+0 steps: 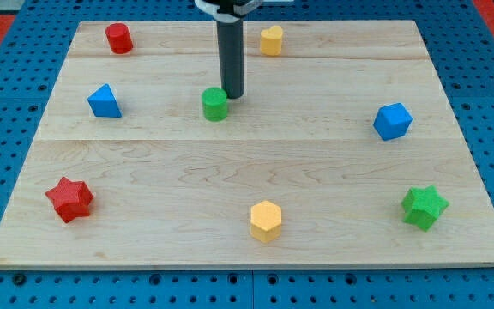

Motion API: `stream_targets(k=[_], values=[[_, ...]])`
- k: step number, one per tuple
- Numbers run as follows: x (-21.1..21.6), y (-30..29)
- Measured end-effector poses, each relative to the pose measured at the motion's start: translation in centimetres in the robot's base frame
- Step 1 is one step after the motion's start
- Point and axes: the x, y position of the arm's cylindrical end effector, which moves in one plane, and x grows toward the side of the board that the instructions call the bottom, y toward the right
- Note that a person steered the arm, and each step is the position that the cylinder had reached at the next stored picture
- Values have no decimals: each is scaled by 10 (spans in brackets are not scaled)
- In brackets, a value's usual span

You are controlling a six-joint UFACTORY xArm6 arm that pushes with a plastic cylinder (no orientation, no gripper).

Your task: Move the blue triangle to the left of the green circle

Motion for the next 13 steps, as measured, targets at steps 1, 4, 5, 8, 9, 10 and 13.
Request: stream_targets(k=[1, 4, 5, 8, 9, 10, 13], values=[[-35, 3], [-61, -172], [-21, -177], [-2, -194], [-11, -221], [6, -265], [63, -158]])
